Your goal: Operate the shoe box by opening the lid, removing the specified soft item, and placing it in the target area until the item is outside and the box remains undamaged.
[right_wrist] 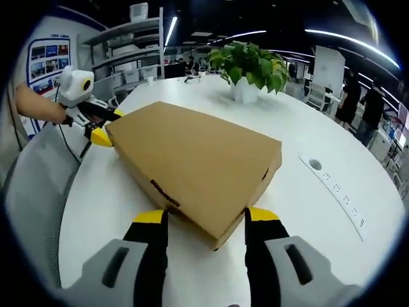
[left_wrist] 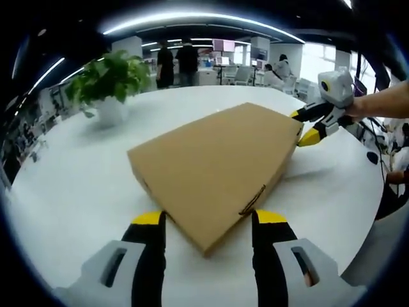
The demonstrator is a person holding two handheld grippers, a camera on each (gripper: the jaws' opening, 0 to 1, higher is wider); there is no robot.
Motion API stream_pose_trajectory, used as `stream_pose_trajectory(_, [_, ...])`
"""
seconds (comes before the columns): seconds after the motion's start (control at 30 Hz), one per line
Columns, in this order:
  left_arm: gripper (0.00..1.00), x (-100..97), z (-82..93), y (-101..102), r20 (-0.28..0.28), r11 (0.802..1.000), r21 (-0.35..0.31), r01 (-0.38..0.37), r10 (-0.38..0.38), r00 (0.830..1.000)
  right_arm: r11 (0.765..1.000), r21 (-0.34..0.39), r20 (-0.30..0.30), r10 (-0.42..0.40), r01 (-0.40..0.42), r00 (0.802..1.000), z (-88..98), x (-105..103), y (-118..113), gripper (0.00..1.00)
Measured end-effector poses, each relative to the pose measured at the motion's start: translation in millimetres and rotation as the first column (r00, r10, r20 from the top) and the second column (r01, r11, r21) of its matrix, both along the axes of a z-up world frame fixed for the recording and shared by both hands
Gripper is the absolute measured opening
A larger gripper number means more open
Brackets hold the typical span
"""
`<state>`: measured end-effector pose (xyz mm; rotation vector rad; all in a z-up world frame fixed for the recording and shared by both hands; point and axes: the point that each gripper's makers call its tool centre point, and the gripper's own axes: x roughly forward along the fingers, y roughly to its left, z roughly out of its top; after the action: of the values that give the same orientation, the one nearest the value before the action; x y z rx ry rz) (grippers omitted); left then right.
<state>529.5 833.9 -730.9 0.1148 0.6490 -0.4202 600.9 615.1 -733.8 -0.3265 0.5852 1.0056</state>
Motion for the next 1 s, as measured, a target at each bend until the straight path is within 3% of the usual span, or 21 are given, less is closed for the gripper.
stream_pose_trajectory(0.57, [0.53,0.7,-0.4,13,-0.045,0.993,0.017,0.119,-0.118,0.992,0.994,-0.009,-0.012,-0.108,0.108,0.994,0.9,-29,6,0.43])
stream_pose_trajectory(1.0, [0.53,-1.3,-1.6,20,-0.068,0.973,0.027,0.230,-0.228,0.971,0.978,-0.006,-0.027,-0.210,0.210,0.977,1.0,-56,9,0.42])
